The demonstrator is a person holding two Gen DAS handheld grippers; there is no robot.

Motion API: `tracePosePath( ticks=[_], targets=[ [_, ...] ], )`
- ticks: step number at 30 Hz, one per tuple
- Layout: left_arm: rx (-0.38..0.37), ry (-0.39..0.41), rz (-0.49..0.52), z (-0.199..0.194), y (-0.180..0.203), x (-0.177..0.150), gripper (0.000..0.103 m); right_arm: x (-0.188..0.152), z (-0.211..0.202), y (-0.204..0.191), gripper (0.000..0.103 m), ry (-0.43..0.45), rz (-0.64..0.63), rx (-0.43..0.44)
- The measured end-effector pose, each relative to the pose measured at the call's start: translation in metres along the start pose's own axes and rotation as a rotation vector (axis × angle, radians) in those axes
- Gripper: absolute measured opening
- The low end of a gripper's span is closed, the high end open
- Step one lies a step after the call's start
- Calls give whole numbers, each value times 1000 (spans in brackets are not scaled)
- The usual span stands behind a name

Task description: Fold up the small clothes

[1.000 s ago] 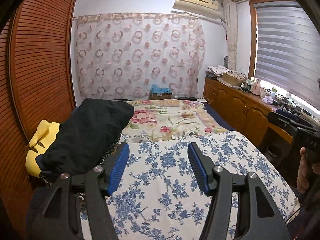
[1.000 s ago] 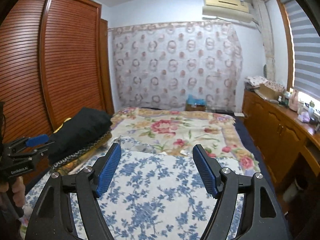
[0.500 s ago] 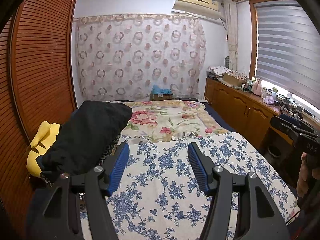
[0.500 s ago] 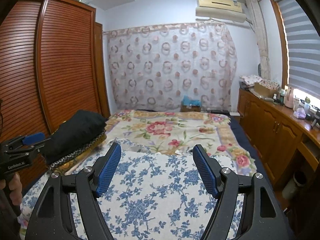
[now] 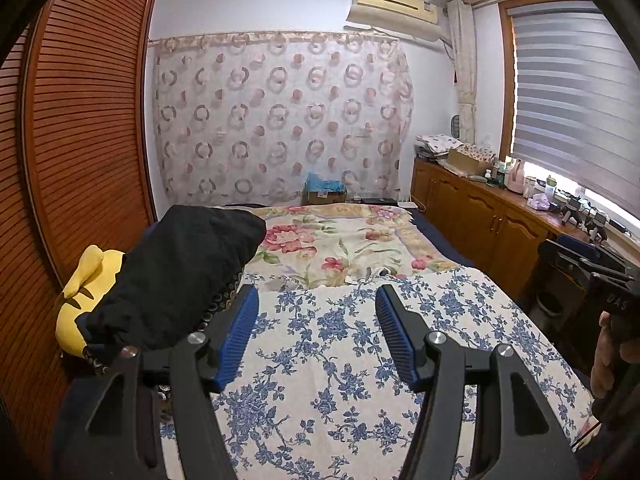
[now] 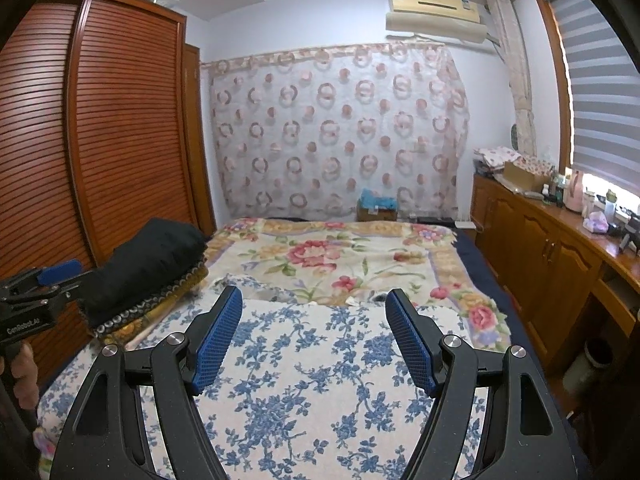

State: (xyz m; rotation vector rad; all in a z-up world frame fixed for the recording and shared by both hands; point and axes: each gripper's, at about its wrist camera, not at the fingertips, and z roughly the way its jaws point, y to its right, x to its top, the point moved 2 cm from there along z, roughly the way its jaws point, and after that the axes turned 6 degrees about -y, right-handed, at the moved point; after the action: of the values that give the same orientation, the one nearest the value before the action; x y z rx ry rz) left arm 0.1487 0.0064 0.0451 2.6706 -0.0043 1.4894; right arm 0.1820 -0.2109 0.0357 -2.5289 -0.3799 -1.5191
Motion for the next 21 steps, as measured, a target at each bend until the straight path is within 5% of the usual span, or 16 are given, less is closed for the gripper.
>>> tracePosePath(
  ticks=[21],
  targets=[
    [8, 4, 6, -3, 1, 1, 61, 0, -3, 3, 76, 1, 8, -17]
  ],
)
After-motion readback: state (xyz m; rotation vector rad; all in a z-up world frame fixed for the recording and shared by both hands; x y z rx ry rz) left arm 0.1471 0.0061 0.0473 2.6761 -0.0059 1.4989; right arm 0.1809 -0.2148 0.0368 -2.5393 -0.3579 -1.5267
